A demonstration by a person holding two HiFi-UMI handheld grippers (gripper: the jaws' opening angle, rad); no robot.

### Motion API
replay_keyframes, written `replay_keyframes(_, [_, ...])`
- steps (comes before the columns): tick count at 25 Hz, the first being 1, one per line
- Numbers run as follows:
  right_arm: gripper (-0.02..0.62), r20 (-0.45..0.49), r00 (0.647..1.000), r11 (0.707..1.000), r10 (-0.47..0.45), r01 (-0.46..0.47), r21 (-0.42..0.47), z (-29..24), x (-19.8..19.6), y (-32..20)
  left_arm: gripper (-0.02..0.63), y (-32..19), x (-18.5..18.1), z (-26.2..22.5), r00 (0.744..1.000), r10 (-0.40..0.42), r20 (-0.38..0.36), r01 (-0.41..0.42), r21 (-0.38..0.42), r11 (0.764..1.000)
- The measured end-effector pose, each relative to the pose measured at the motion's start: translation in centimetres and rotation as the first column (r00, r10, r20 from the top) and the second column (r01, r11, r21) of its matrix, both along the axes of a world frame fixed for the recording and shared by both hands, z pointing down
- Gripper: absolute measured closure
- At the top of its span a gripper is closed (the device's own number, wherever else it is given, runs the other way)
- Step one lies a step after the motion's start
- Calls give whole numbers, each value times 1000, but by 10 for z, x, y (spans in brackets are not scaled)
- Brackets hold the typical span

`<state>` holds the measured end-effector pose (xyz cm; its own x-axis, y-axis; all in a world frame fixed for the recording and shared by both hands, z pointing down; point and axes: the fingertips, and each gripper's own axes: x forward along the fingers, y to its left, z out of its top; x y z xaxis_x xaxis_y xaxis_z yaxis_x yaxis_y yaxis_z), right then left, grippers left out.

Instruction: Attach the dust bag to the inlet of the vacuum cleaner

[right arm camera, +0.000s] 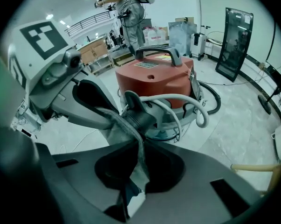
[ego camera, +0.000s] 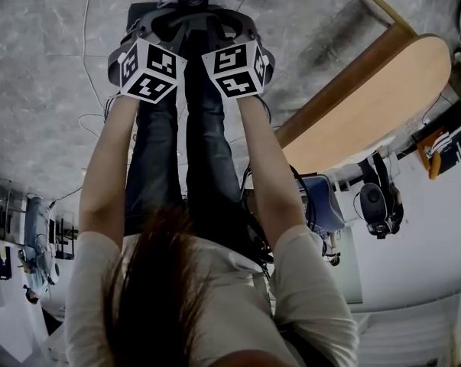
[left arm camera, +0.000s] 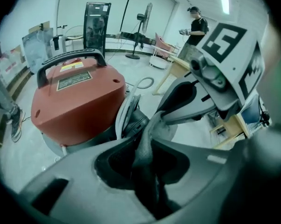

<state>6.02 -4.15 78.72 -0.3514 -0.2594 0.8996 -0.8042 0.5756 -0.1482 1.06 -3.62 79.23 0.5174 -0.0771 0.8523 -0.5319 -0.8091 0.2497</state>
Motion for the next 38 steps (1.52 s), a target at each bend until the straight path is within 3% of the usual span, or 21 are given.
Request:
replay_keyframes(3, [560,-2,998,998,67,-67,16,-5,1,7,479,-6,-2,2,999,43,-22,-44,-60,997])
replay_keyframes(6, [560,-7,998,998,66,-66,-4,-7,2,8,449,-9,-2,2,996,68,-59,-74,-106,992])
replay_keyframes(9, [557,-9,1000,999,19,-19,-29,-3,3,4,475,-3,0,0,996,20,-84,-29,-105,994])
replay_keyframes(13, [557,-2,1000,999,21,-21,-29,3,7,-2,514,0,5,4,993,-81,-83,74,-86,993])
replay_keyframes(18, [554,14,998,997,63,-62,-51,4,24,3,514,2,22,7,997,-43,-60,37,-100,994])
replay_keyframes(21, [543,15,998,994,57,-55,-90,2,16,7,512,3,12,6,997,-61,-44,56,-113,992])
replay_keyframes(25, [422,58,996,990,64,-57,-126,-5,0,7,499,9,0,3,997,-75,-36,69,-141,988])
replay_keyframes(28, [368,110,989,984,96,-77,-161,-10,-6,12,449,13,-1,-4,995,-80,-53,71,-162,984])
replay_keyframes(32, [359,137,988,983,74,-49,-176,-14,-10,25,405,20,0,-12,990,-119,-79,103,-184,977])
replay_keyframes(38, [368,142,984,985,106,-85,-148,-23,1,20,403,12,0,-23,984,-162,-78,146,-175,974])
